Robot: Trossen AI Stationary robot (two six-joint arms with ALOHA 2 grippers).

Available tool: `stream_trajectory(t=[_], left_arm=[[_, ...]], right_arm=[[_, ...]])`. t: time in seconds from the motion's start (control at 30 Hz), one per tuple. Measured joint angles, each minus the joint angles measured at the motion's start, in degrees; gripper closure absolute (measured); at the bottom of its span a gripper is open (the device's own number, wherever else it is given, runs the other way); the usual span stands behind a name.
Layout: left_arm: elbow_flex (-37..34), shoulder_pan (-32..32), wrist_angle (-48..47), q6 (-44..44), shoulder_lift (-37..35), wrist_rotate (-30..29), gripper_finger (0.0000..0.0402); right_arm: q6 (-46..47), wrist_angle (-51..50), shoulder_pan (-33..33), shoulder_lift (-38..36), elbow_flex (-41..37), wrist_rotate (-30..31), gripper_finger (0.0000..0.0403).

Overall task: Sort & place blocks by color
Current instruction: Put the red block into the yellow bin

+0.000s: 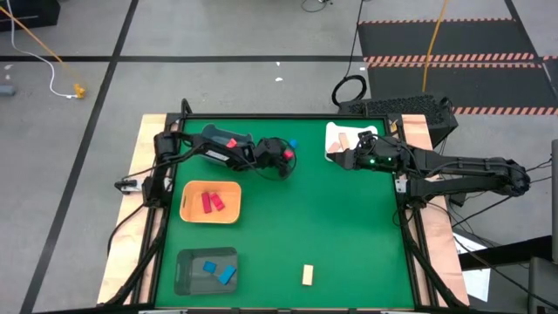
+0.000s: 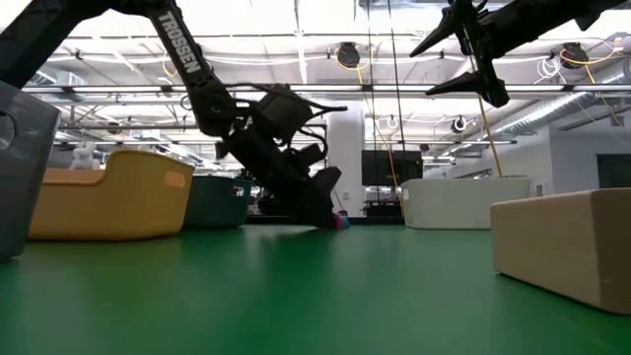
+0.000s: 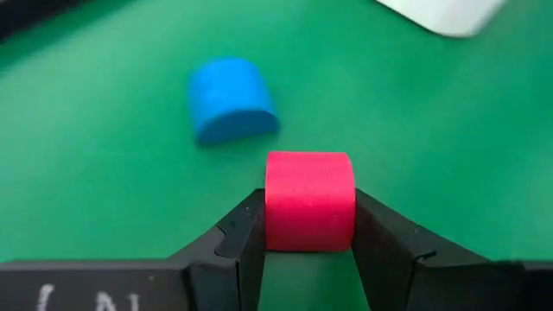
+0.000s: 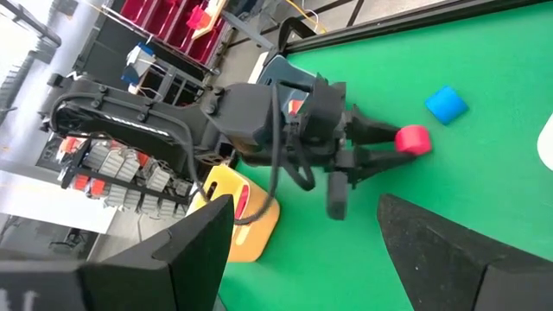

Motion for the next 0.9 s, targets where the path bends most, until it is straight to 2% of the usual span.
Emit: stream_trajectory(t=[0.3, 0.5, 0.7, 0.9], left_arm=[[0.0, -0.7, -13.6, -1.6, -10.9, 3.8, 0.0265], [0.0, -2.7, -24.2, -1.7, -20.5, 3.7, 0.0265], [0.0, -5.3, -40.2, -5.6, -29.7, 2.9, 0.0265], [0.0, -10.6, -54.7, -11.6, -36.9, 0.7, 0.0265]], right_arm=[[0.0, 0.0, 0.0, 0.0, 0.0, 0.0, 0.0124], [0.0, 0.0, 0.0, 0.0, 0.0, 0.0, 0.0124], [0.0, 0.0, 0.0, 0.0, 0.0, 0.0, 0.0124], [0.0, 0.0, 0.0, 0.0, 0.0, 0.0, 0.0124]])
